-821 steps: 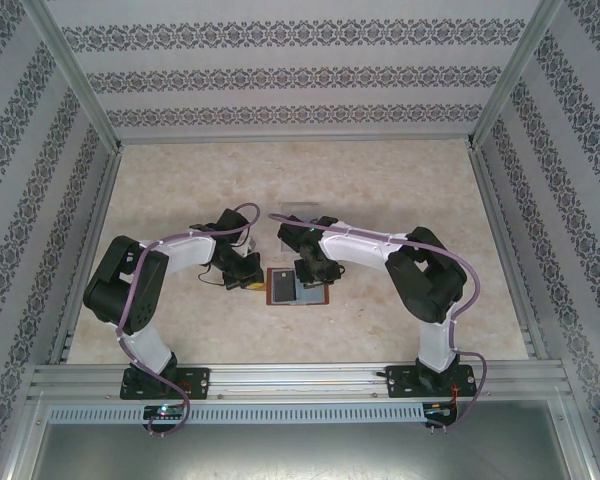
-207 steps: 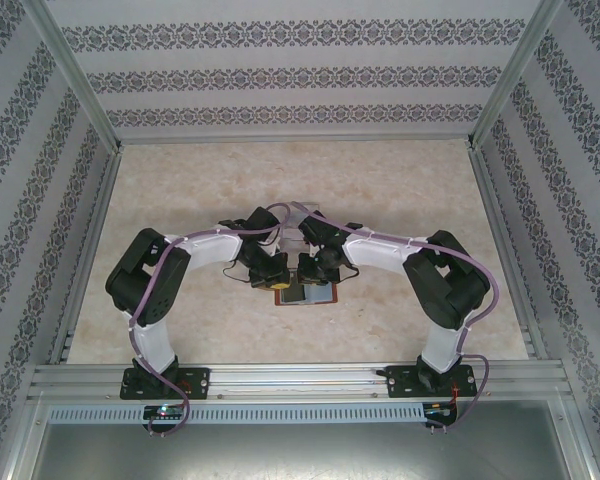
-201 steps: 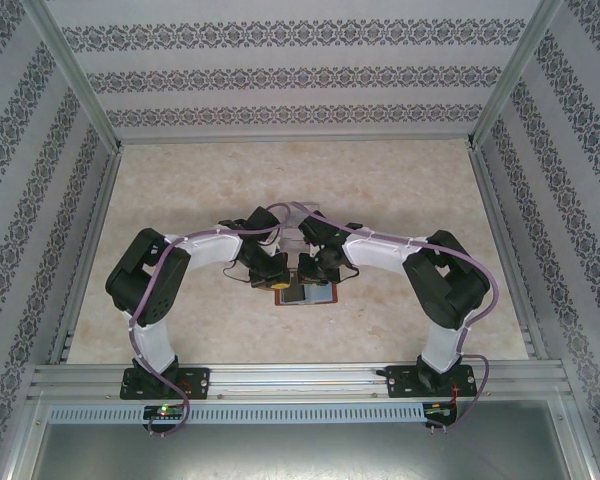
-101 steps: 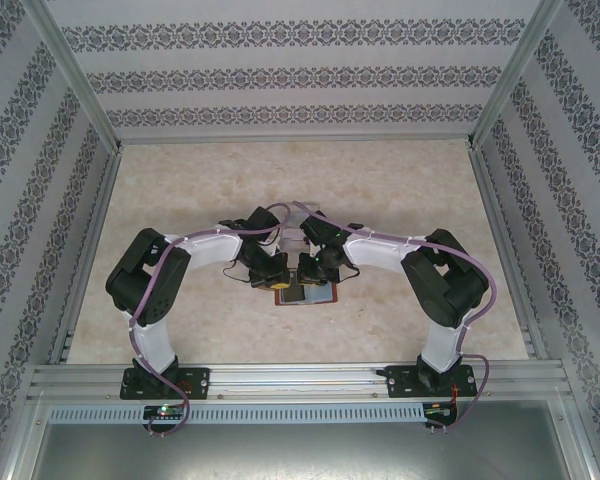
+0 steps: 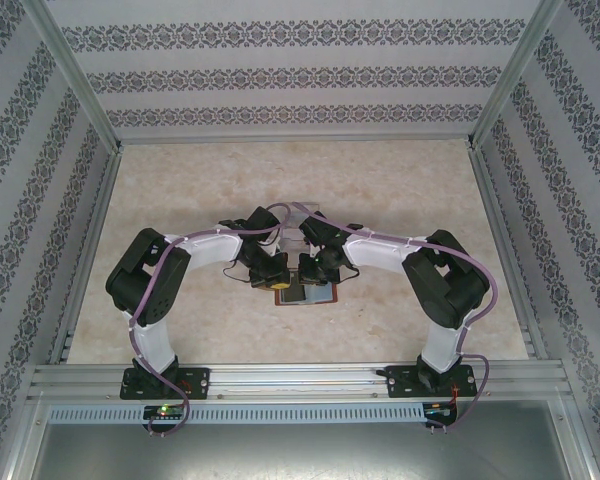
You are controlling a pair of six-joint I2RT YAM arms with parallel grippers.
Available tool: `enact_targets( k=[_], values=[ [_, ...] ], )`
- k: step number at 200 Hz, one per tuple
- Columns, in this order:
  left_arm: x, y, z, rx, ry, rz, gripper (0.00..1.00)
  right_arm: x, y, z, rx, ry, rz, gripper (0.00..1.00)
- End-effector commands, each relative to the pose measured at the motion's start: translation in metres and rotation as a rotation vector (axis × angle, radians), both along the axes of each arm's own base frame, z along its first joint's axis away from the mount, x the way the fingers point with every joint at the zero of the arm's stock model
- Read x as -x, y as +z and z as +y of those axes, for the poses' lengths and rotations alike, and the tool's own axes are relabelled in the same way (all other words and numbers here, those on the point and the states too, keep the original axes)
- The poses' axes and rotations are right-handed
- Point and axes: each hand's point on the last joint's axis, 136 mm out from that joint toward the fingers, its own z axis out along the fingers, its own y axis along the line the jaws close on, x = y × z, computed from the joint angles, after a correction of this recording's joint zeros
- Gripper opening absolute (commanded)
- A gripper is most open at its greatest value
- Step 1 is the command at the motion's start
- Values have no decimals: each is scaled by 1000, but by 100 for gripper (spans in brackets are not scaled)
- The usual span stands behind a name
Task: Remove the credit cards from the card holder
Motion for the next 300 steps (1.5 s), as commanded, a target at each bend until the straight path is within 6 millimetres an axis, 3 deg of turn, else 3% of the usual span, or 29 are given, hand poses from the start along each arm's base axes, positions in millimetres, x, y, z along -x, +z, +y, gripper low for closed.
enact_targets(
  k=[1,89,169,300],
  values=[
    [2,-3,4,-44,1,1,0,9,-13,-32,131,-21,32,12],
    [6,-6,11,-76,4,0,0,9,-4,-35,135,-24,18,9],
    [12,-17,20,-130,-8,23,0,0,18,-8,-81,-39,-24,19],
    [11,-18,19,-125,-4,23,0,6,-11,-1,-153,-46,59,21]
  ],
)
